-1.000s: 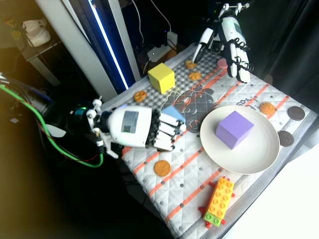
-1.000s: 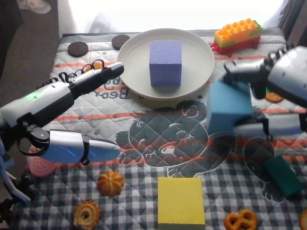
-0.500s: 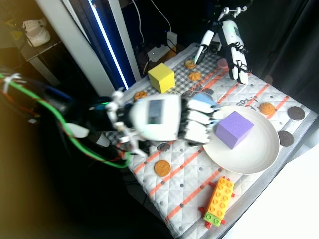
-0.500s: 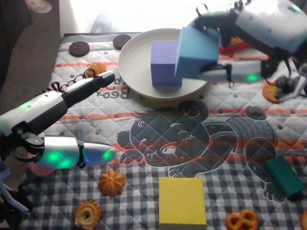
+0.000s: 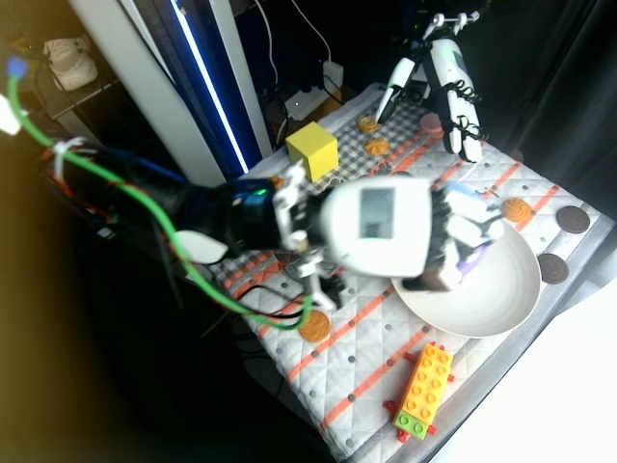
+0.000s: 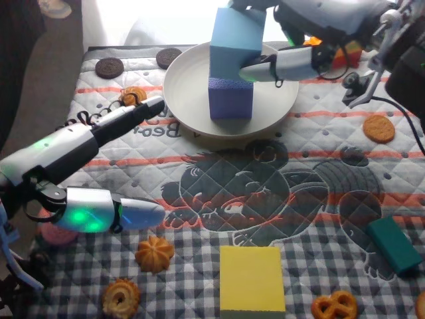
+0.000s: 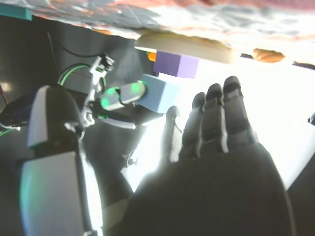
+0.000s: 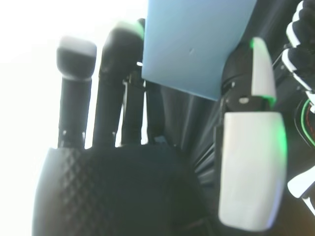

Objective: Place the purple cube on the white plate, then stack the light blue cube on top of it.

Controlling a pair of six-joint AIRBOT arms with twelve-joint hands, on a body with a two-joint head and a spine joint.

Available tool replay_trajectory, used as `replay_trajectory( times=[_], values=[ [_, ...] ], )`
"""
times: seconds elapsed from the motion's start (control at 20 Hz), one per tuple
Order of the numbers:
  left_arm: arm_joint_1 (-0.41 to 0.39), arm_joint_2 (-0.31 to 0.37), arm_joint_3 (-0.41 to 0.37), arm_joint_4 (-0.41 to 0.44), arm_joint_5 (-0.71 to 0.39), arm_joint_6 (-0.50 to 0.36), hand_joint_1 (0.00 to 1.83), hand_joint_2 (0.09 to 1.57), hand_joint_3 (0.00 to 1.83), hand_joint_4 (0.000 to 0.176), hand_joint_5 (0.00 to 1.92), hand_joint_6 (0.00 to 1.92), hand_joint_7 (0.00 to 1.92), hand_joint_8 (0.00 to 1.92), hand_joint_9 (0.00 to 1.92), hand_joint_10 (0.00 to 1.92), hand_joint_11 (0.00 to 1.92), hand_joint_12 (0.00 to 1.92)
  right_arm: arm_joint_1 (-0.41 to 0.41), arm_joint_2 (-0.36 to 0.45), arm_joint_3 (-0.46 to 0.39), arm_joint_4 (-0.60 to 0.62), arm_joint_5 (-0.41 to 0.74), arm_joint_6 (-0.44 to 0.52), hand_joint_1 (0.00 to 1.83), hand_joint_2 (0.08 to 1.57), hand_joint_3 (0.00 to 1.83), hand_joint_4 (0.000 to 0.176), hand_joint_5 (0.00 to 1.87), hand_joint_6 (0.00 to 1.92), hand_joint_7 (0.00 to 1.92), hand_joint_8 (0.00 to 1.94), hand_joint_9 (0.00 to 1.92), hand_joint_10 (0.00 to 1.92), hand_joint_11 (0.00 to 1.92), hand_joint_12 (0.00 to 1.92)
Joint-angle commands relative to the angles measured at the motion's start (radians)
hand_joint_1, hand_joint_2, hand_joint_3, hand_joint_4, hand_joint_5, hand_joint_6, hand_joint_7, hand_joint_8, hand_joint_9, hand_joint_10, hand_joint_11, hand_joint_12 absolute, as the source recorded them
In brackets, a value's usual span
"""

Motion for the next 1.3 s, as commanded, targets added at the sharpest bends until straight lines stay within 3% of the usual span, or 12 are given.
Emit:
replay_trajectory(
  times=[0.0, 0.1, 0.25, 0.4, 0.45, 0.5, 0.55, 0.6, 0.65, 0.8, 1.05, 1.25],
  values=[
    [-0.017, -0.004, 0.009, 0.014, -0.104, -0.015, 0.84, 0.85, 0.0, 0.176, 0.05, 0.01, 0.01, 0.0, 0.0, 0.0, 0.0, 0.0, 0.015, 0.004, 0.008, 0.015, 0.096, -0.006, 1.12, 1.18, 0.0, 0.0, 0.86, 1.16, 1.28, 0.81, 1.31, 1.31, 1.2, 1.71],
    [-0.021, -0.005, 0.01, 0.023, -0.105, -0.022, 0.86, 0.84, 0.0, 0.176, 0.06, 0.01, 0.02, 0.01, 0.0, 0.0, 0.0, 0.0, 0.015, 0.0, 0.008, 0.015, 0.086, -0.014, 1.12, 1.18, 0.0, 0.0, 0.86, 1.16, 1.26, 0.89, 1.31, 1.34, 1.21, 1.71],
    [-0.02, -0.005, 0.011, 0.023, -0.104, -0.023, 0.89, 0.83, 0.0, 0.176, 0.05, 0.0, 0.0, 0.0, 0.0, 0.0, 0.0, 0.0, 0.015, -0.015, 0.022, 0.016, 0.073, -0.014, 1.12, 1.18, 0.0, 0.0, 0.85, 1.16, 1.27, 0.7, 1.3, 1.18, 1.19, 1.66],
    [-0.021, -0.004, 0.012, 0.025, -0.103, -0.023, 0.88, 0.83, 0.0, 0.176, 0.04, 0.0, 0.0, 0.0, 0.0, 0.0, 0.0, 0.0, 0.015, -0.03, 0.03, 0.016, 0.066, -0.014, 1.11, 1.19, 0.0, 0.0, 0.85, 1.17, 1.14, 0.88, 1.15, 1.42, 1.08, 1.77],
    [-0.023, -0.005, 0.012, 0.025, -0.103, -0.023, 0.87, 0.83, 0.0, 0.176, 0.04, 0.0, 0.0, 0.0, 0.0, 0.0, 0.0, 0.0, 0.015, -0.032, 0.03, 0.016, 0.066, -0.014, 1.08, 1.2, 0.0, 0.0, 0.83, 1.2, 1.03, 0.71, 1.0, 1.32, 0.92, 1.73],
    [-0.024, -0.006, 0.013, 0.026, -0.103, -0.023, 0.87, 0.84, 0.0, 0.176, 0.04, 0.0, 0.0, 0.0, 0.0, 0.0, 0.0, 0.0, 0.015, -0.032, 0.029, 0.016, 0.066, -0.014, 1.18, 1.19, 0.0, 0.0, 0.81, 1.1, 0.93, 1.17, 0.9, 1.18, 0.81, 1.66],
    [-0.024, -0.007, 0.014, 0.026, -0.102, -0.023, 0.86, 0.84, 0.0, 0.176, 0.04, 0.0, 0.0, 0.0, 0.0, 0.0, 0.0, 0.0, 0.015, -0.032, 0.029, 0.016, 0.066, -0.014, 1.02, 1.22, 0.0, 0.011, 0.78, 1.25, 0.87, 0.75, 0.85, 1.02, 0.72, 1.59],
    [-0.024, -0.007, 0.014, 0.026, -0.101, -0.023, 0.87, 0.84, 0.0, 0.176, 0.04, 0.0, 0.0, 0.0, 0.0, 0.0, 0.0, 0.0, 0.015, -0.032, 0.027, 0.016, 0.066, -0.014, 0.86, 1.2, 0.0, 0.0, 0.7, 0.52, 0.85, 0.45, 0.81, 0.81, 0.66, 1.49],
    [-0.024, -0.007, 0.014, 0.026, -0.101, -0.023, 0.89, 0.84, 0.0, 0.176, 0.05, 0.0, 0.0, 0.0, 0.0, 0.0, 0.0, 0.0, 0.015, -0.032, 0.024, 0.016, 0.066, -0.014, 0.77, 1.18, 0.0, 0.0, 0.68, 0.17, 0.82, 0.26, 0.72, 0.69, 0.54, 1.42],
    [-0.023, -0.007, 0.014, 0.026, -0.102, -0.03, 0.9, 0.84, 0.0, 0.176, 0.05, 0.0, 0.0, 0.0, 0.0, 0.0, 0.0, 0.0, 0.012, -0.031, 0.012, 0.016, 0.066, -0.013, 0.59, 1.12, 0.0, 0.002, 0.51, 0.0, 0.65, 0.02, 0.59, 0.33, 0.32, 1.22],
    [-0.022, -0.007, 0.015, 0.025, -0.105, -0.042, 0.89, 0.85, 0.0, 0.176, 0.06, 0.0, 0.0, 0.0, 0.0, 0.0, 0.0, 0.0, 0.01, -0.029, -0.01, 0.015, 0.066, -0.011, 0.51, 1.02, 0.0, 0.06, 0.13, 0.0, 0.32, 0.0, 0.4, 0.0, 0.06, 0.95],
    [-0.022, -0.007, 0.016, 0.019, -0.112, -0.045, 0.9, 0.84, 0.0, 0.176, 0.06, 0.01, 0.0, 0.0, 0.0, 0.0, 0.0, 0.0, 0.008, -0.001, -0.026, 0.014, 0.078, -0.011, 0.48, 0.96, 0.0, 0.138, 0.0, 0.0, 0.08, 0.0, 0.15, 0.0, 0.0, 0.82]
  ],
)
